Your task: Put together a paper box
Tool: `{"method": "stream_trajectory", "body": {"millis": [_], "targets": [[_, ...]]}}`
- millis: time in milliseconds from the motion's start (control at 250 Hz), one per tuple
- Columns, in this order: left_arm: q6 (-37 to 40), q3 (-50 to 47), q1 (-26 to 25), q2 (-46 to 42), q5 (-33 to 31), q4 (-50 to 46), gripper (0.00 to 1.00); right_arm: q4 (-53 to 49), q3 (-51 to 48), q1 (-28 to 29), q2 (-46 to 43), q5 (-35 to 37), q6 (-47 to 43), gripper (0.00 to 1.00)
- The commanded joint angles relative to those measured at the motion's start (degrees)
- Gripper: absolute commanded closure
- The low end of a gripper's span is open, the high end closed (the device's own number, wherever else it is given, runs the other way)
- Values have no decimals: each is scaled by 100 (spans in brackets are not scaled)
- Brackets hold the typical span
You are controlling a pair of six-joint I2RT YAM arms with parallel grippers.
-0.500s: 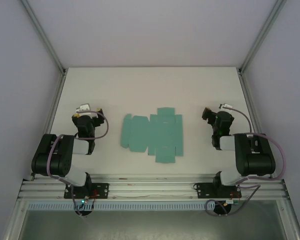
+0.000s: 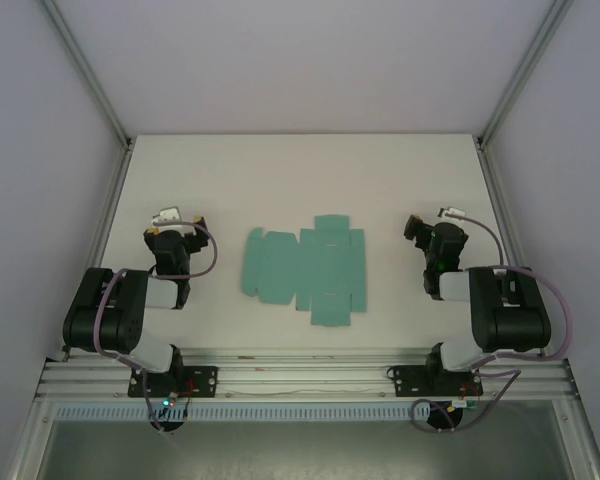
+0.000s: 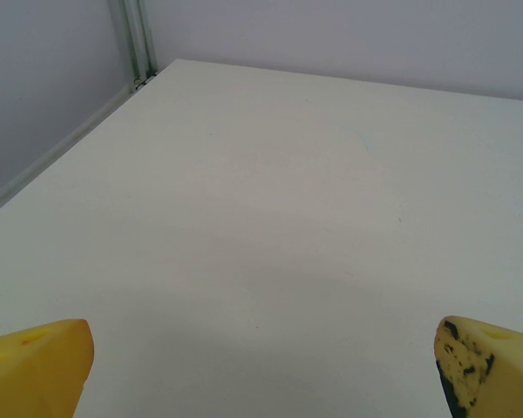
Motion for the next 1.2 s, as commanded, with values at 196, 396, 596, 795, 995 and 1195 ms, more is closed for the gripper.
{"method": "stream_trajectory", "body": {"millis": [196,396,596,795,995,1195], "targets": [[95,88,-27,-52,-13,-15,0,95,65,-32,-77,175,63,0],[-45,451,-27,-929,-334,-1351,0,-819,294,-31,-750,445,158,0],[-1021,1392,-48,-2075,453,-3896,0,-3328,1170,149,-1911,286,702,0],[-1799,1618,-420,-2481,1639,-4802,0,-4777,1482,990,-2606,-640,1549,9],[-2024,1925,-1086,-1991,2444,-5677,0,-5188,1467,2054,-2260,-1428,2287,24],[-2209,1753,-1156,-1505,2874,-5578,0,-5072,1537,2629,-1412,-1846,2593,43]]}}
